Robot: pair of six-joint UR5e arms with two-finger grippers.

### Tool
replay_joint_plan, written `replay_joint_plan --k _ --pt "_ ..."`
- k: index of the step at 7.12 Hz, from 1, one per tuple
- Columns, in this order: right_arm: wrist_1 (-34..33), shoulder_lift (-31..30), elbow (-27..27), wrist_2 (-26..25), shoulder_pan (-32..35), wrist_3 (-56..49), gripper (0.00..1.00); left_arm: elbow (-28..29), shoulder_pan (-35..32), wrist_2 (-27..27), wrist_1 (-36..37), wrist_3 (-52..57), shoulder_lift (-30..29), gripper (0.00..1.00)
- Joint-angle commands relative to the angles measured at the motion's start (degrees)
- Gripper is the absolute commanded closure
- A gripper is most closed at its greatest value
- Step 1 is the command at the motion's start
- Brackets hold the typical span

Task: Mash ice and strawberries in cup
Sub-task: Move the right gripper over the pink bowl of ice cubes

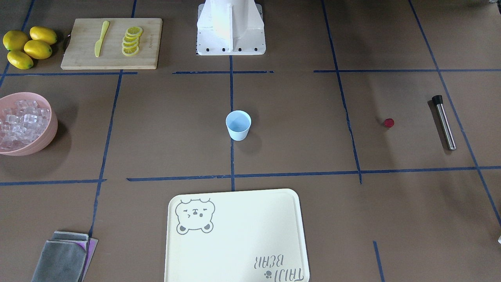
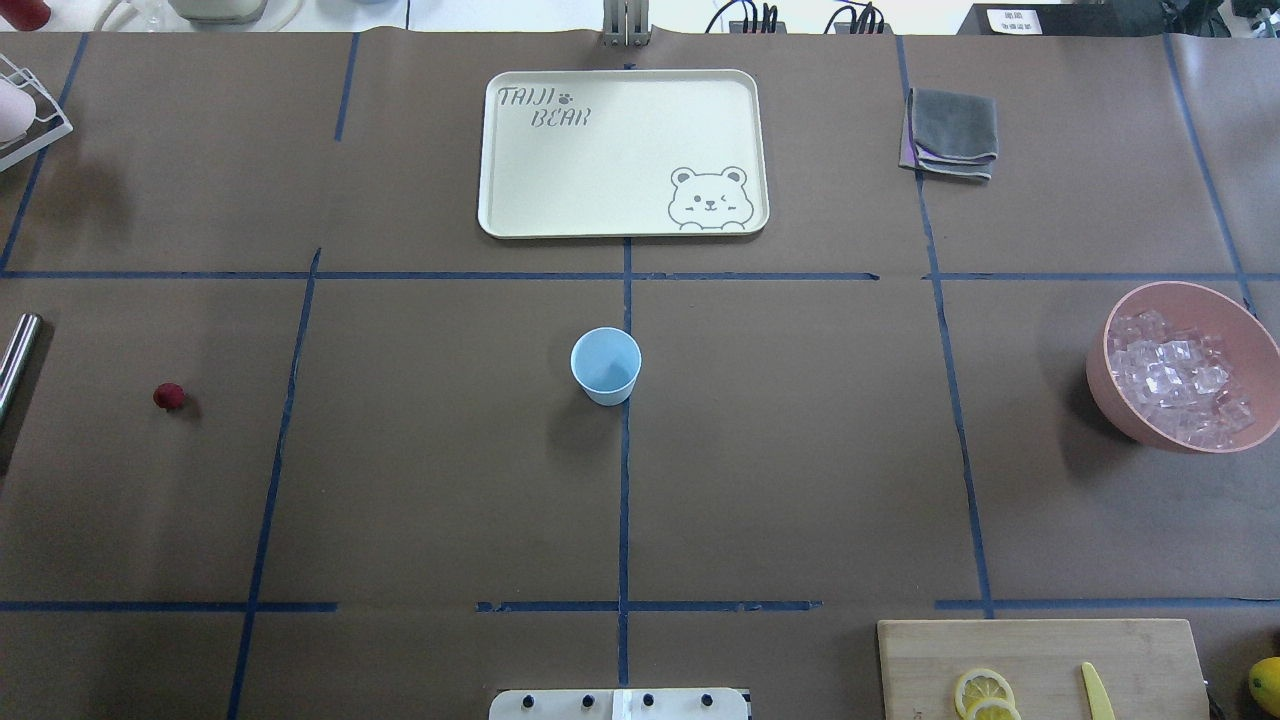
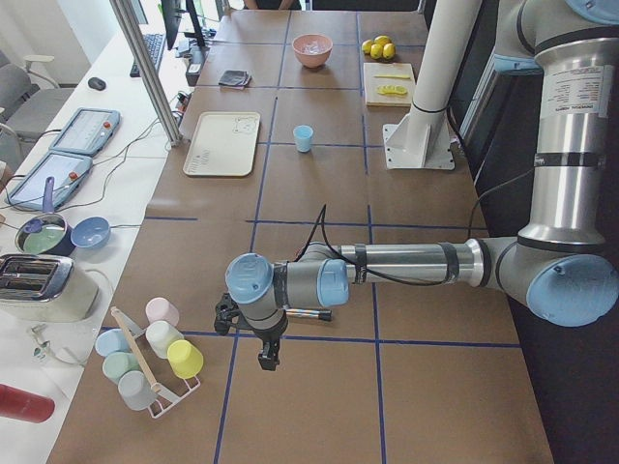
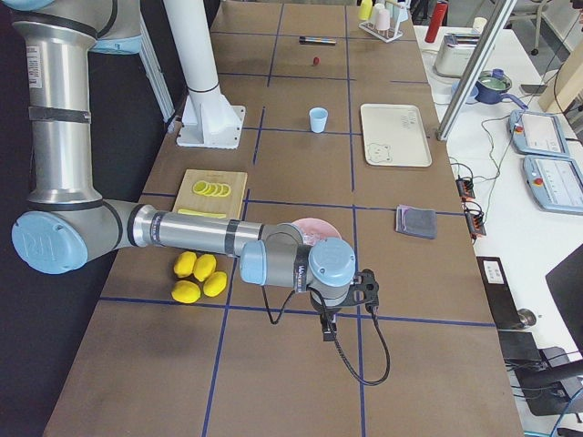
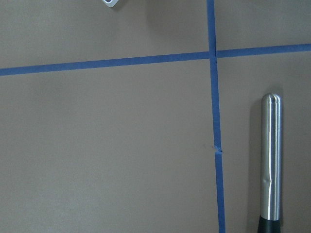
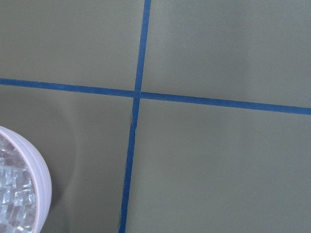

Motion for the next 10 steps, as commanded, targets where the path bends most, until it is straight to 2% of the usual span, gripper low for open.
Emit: replay_joint_plan --k 1,8,9,10 --pt "0.0 0.2 0.2 0.0 0.0 0.3 0.00 -0.2 -0.1 -0.3 -0.1 0.1 -0.2 0.00" --pt "0.1 2.7 2.6 0.2 -2.0 2.3 0.01 -1.6 -0.1 -0.3 -0.1 0.1 -0.3 0.00" --pt "0.1 1.6 7.0 -0.4 -5.2 10.0 0.01 -1.7 -0.1 -0.3 -0.1 0.1 -0.3 0.00" --pt "0.0 -0.5 14.2 -2.9 -9.4 19.6 0.01 -2.1 -0.1 -0.3 -0.1 0.0 -0.3 0.00"
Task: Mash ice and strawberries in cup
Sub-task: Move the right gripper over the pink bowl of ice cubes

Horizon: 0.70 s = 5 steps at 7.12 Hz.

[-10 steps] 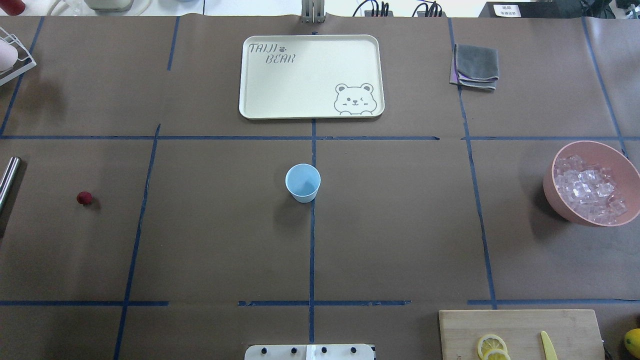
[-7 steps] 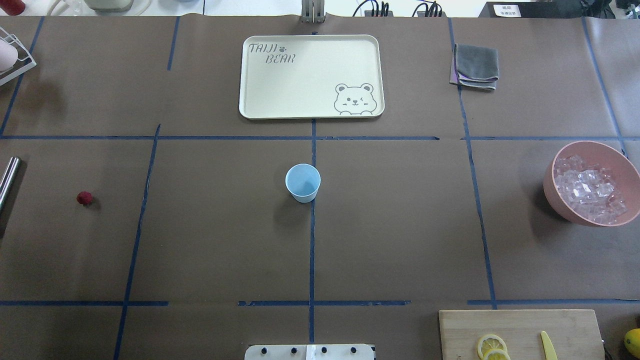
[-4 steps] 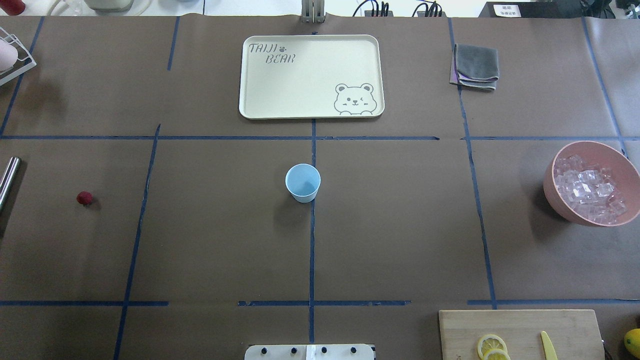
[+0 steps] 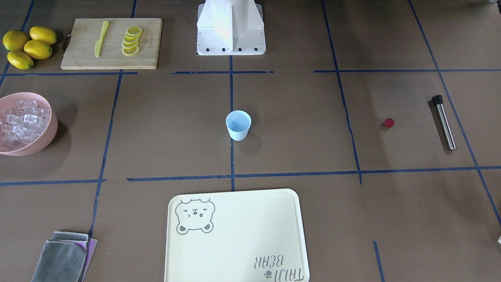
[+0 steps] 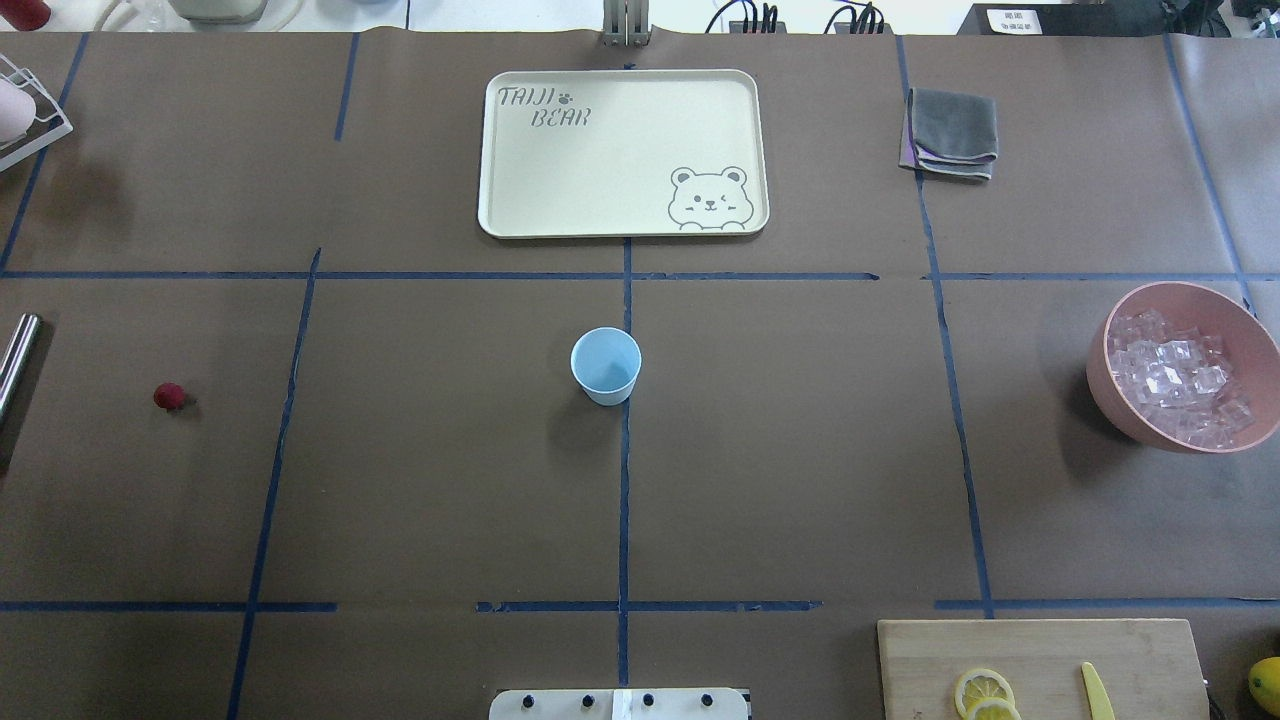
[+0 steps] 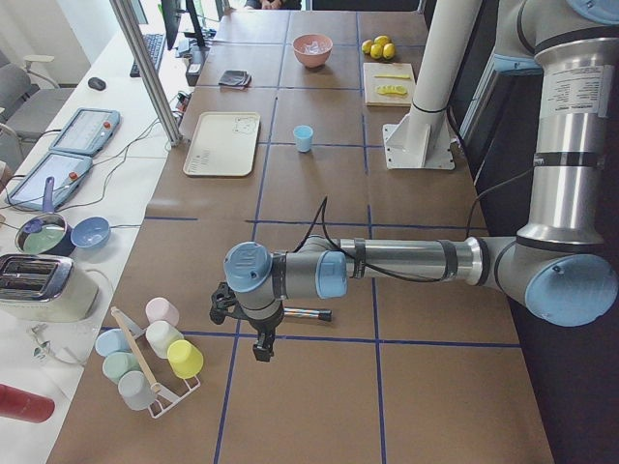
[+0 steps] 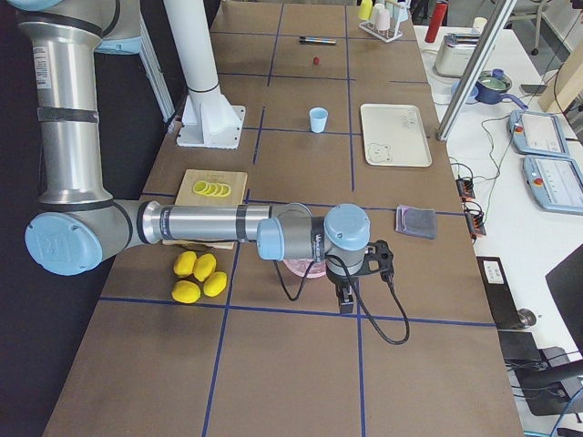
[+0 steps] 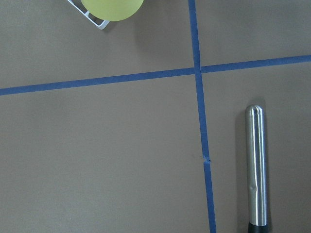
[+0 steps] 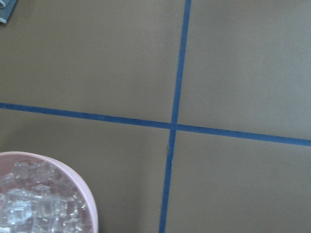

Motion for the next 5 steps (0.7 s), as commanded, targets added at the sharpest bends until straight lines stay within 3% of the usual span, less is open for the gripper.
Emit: replay_joint_plan --k 1,2,4,5 --pt "0.0 -5.3 12.7 -3.9 -7.9 13.8 0.02 -0.6 0.0 0.0 0.0 -0.1 0.0 0.00" --pt "-0.1 -6.9 15.2 -4.0 -9.8 15.6 0.04 -0.6 0.0 0.0 0.0 -0.1 0.0 0.00" --pt "0.0 -7.5 15.4 -4.6 -14.9 19.7 0.22 -0.6 0.0 -0.1 0.0 -0.1 0.1 0.00" --pt "0.0 -7.7 15.3 -5.5 -17.4 19.7 0.22 -0.6 0.0 -0.1 0.0 0.0 0.0 0.00"
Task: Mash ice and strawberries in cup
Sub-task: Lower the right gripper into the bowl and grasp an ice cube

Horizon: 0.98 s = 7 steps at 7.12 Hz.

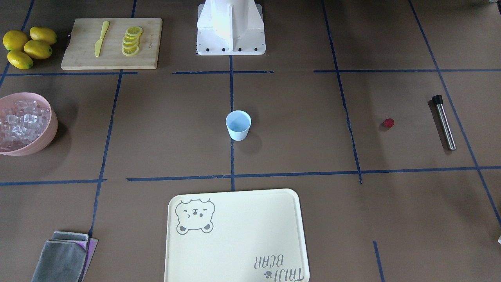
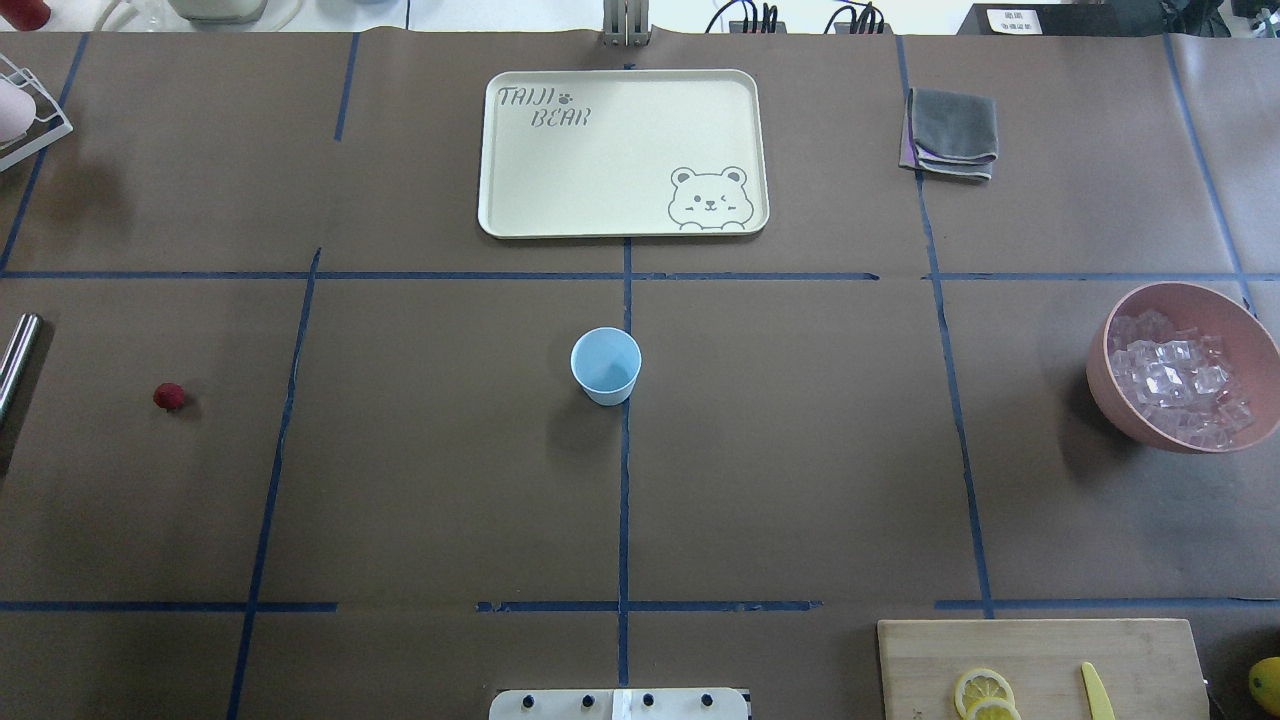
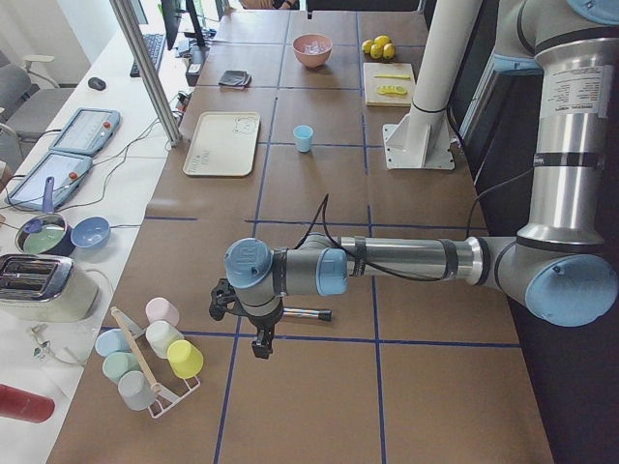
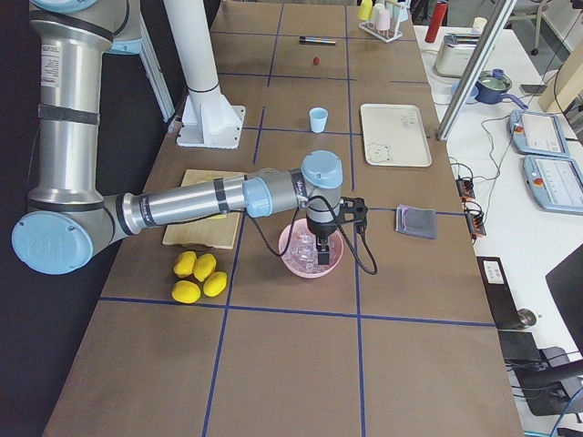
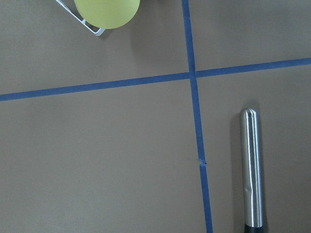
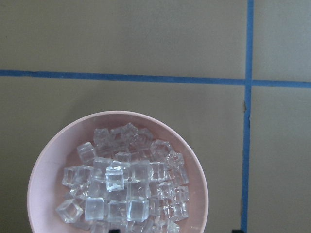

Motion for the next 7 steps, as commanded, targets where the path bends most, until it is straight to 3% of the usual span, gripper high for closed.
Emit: replay_joint_plan --k 1,7 --pt "0.0 -0.6 0.0 -1.7 -5.5 0.7 0.19 0.1 0.0 0.1 0.0 0.1 -0.1 0.00" --pt "0.1 0.1 -3.6 -2.5 -11.6 0.5 0.28 0.0 0.0 0.1 -0.1 0.2 -0.1 0.00"
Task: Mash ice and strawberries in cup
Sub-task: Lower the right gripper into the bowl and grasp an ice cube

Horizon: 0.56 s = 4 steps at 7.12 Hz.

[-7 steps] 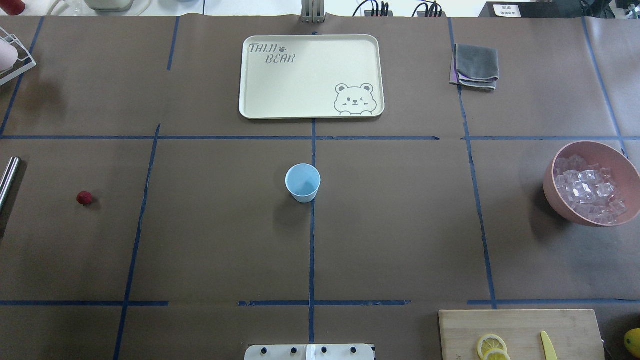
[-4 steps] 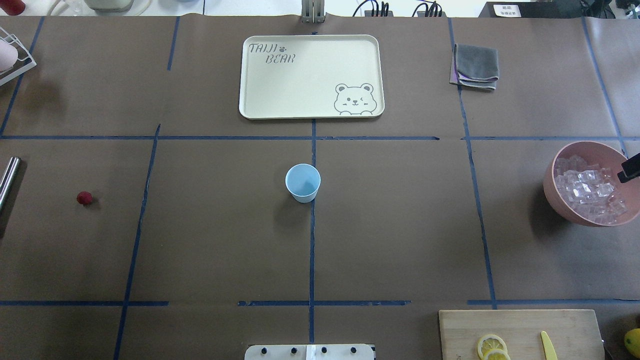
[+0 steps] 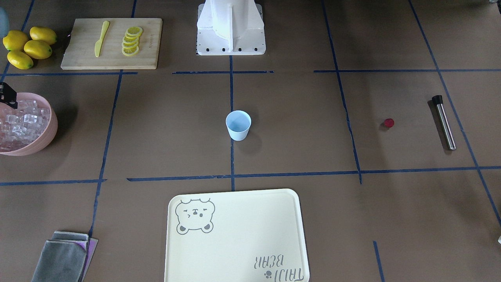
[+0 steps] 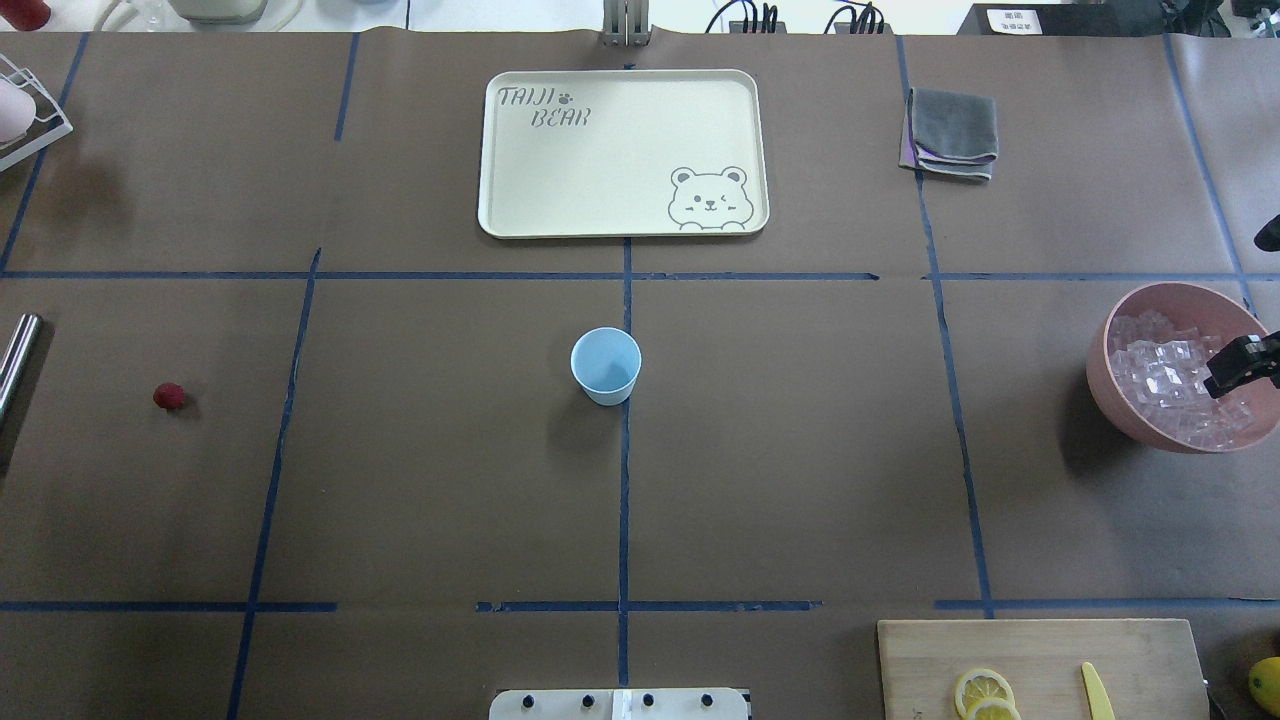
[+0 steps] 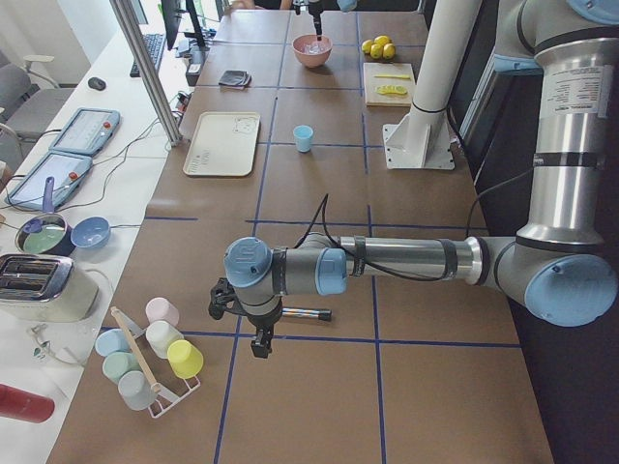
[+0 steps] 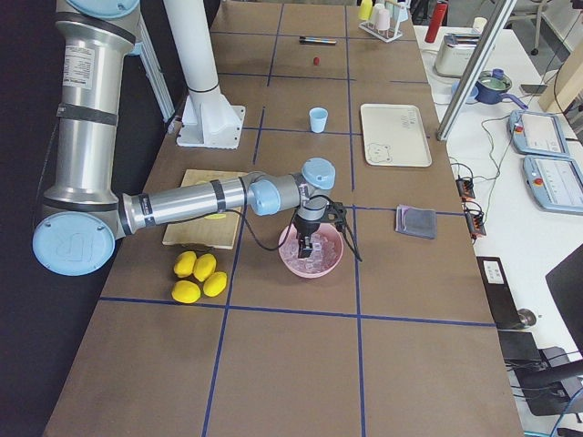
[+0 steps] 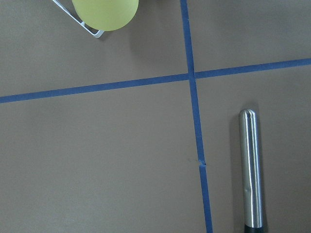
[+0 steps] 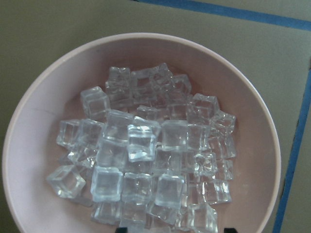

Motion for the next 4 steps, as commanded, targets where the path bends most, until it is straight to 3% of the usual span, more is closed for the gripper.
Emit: replay_joint_plan --k 1,4 --pt "0.0 0.3 -1.3 -1.4 -1.0 -0.1 0.28 -0.1 0.0 0.0 0.0 -0.1 0.0 0.00" --pt "0.0 0.6 -1.7 -3.2 -1.4 -0.1 0.34 -0.1 0.0 0.0 0.0 -0.3 -0.5 0.00"
